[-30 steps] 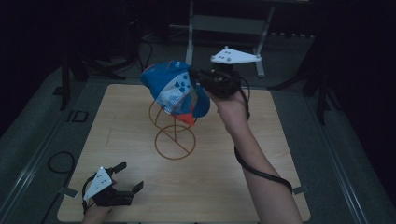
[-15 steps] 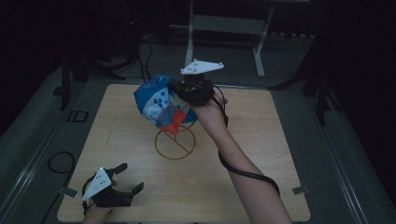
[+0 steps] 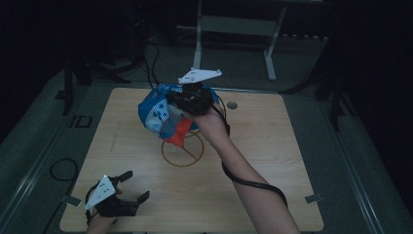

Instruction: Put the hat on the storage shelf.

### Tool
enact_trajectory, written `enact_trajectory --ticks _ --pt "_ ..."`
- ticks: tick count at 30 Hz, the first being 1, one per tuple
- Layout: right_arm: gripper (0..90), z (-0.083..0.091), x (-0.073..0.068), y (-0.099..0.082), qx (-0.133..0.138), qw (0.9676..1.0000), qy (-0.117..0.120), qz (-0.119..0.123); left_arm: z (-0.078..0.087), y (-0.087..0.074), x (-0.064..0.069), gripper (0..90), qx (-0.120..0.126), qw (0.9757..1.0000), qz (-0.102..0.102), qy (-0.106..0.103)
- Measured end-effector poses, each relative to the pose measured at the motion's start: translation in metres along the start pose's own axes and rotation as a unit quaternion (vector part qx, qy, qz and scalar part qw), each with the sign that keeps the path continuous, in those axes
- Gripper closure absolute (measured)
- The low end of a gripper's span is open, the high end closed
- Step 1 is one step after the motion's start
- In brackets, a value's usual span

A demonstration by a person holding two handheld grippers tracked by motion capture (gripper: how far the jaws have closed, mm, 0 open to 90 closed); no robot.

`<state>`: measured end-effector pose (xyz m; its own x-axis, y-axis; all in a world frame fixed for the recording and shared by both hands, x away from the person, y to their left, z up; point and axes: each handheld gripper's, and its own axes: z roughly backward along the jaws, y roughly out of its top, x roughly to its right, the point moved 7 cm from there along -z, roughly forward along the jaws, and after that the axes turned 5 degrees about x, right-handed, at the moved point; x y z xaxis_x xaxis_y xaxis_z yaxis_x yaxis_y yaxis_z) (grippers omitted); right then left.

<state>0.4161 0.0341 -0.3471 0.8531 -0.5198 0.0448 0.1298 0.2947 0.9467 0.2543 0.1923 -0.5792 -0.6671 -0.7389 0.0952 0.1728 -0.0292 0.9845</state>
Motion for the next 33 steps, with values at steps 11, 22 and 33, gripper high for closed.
enact_trajectory --ticks 11,22,33 --pt "90.0 0.008 0.008 -0.013 -0.011 0.9996 -0.023 0.015 0.0 -0.001 0.0 4.5 -0.002 1.0 0.002 -0.005" --pt "88.1 0.026 0.029 -0.034 -0.014 0.9992 -0.036 -0.007 -0.001 -0.002 0.0 4.6 -0.003 1.0 0.004 -0.005" --pt "74.4 0.031 0.04 -0.051 -0.016 0.999 -0.027 -0.033 -0.001 -0.003 0.0 4.6 -0.005 0.9999 0.006 -0.007"
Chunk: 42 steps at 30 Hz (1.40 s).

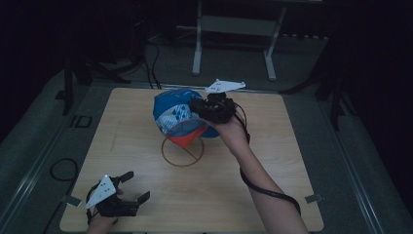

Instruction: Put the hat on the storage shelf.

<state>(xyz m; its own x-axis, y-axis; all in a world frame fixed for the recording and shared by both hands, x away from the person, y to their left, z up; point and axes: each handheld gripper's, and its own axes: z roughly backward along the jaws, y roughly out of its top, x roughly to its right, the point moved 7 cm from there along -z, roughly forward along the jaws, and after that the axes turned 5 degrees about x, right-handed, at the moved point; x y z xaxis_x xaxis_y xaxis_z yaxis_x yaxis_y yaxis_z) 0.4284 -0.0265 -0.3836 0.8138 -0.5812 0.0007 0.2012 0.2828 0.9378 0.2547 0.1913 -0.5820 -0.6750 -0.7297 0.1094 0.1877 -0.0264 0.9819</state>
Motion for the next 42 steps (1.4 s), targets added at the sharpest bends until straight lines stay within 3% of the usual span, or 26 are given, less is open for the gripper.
enact_trajectory --ticks 15,27,37,41,42 --pt "68.8 0.009 0.02 -0.029 -0.005 0.9987 0.01 -0.05 -0.001 -0.001 0.0 4.6 -0.002 1.0 0.002 -0.002" --pt "64.8 0.021 0.016 -0.029 0.006 0.9989 0.014 -0.045 -0.001 -0.001 0.001 4.6 -0.002 1.0 0.003 -0.003" --pt "34.9 0.039 0.014 -0.048 0.009 0.9996 0.014 -0.022 -0.002 -0.001 0.001 4.6 -0.002 1.0 0.003 -0.002" --pt "18.9 0.044 0.012 -0.062 0.002 0.9992 0.035 -0.017 -0.002 -0.001 0.001 4.6 -0.001 1.0 0.004 -0.003" --pt "18.5 0.045 0.012 -0.065 0.0 0.9993 0.036 -0.014 -0.002 -0.001 0.001 4.6 -0.002 1.0 0.004 -0.002"
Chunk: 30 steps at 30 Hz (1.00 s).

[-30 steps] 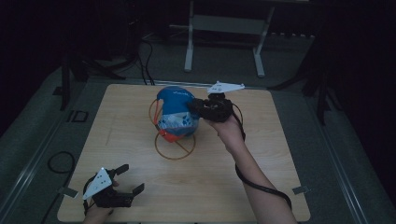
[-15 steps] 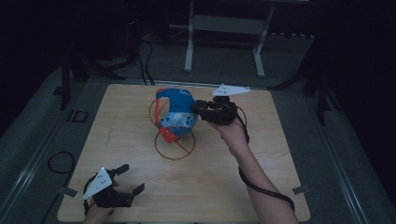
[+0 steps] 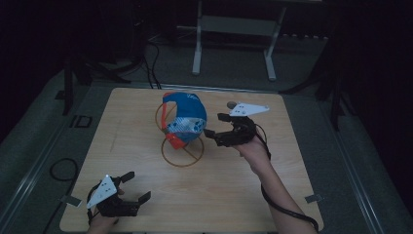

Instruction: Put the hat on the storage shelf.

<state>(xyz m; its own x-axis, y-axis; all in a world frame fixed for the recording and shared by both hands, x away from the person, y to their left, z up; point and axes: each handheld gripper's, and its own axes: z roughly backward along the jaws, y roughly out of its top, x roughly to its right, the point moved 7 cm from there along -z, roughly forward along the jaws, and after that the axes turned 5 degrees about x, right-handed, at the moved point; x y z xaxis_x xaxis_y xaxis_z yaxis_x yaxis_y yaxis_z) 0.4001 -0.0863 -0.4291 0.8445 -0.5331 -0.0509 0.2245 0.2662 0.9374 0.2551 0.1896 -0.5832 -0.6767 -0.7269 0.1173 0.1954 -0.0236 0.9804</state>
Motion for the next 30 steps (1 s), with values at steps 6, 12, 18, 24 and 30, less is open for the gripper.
enact_trajectory --ticks 6,12,18,24,30 --pt "13.5 0.004 0.002 -0.024 -0.006 1.0 0.008 0.001 -0.001 0.0 0.0 4.6 0.0 1.0 0.0 0.001" --pt "13.2 0.006 0.003 -0.051 -0.015 0.9998 0.014 0.003 0.0 0.0 0.001 4.6 -0.001 1.0 0.0 0.001" --pt "13.1 0.007 0.005 -0.081 -0.029 0.9994 0.019 -0.004 0.0 0.0 0.0 4.6 0.001 1.0 0.0 0.001" --pt "13.2 0.011 0.011 -0.105 -0.036 0.999 0.019 -0.02 0.0 0.0 0.0 4.6 0.0 1.0 -0.001 0.002" --pt "13.4 0.014 0.014 -0.125 -0.043 0.9986 0.018 -0.026 0.0 0.0 0.001 4.6 0.0 1.0 -0.001 0.001"
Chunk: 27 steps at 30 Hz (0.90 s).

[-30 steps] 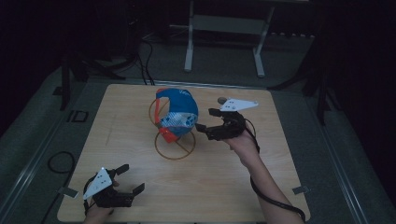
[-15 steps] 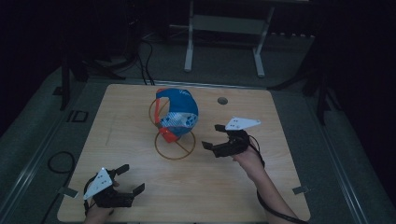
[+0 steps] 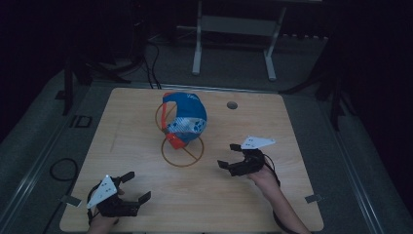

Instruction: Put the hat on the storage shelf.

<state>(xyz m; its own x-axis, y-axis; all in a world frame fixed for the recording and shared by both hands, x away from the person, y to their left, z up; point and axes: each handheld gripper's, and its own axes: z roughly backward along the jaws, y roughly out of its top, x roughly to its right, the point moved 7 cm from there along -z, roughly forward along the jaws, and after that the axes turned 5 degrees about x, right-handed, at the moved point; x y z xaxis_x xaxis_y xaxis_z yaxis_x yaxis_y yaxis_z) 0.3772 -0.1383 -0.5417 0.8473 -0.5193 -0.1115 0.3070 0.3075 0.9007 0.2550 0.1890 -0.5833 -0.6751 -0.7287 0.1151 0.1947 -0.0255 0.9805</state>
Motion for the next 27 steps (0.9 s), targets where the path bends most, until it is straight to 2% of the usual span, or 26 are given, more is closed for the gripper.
enact_trajectory --ticks 11,18,27 --pt "13.6 0.003 0.003 -0.037 -0.022 0.9997 0.004 -0.004 0.0 0.0 0.0 4.6 0.001 1.0 0.001 0.0" --pt "13.6 0.01 0.005 -0.051 -0.022 0.9997 0.008 -0.006 0.0 0.0 0.0 4.6 0.0 1.0 0.0 -0.002" --pt "13.7 0.022 0.013 -0.066 -0.03 0.9995 -0.006 -0.009 0.0 0.0 0.0 4.6 -0.001 1.0 0.001 -0.002"
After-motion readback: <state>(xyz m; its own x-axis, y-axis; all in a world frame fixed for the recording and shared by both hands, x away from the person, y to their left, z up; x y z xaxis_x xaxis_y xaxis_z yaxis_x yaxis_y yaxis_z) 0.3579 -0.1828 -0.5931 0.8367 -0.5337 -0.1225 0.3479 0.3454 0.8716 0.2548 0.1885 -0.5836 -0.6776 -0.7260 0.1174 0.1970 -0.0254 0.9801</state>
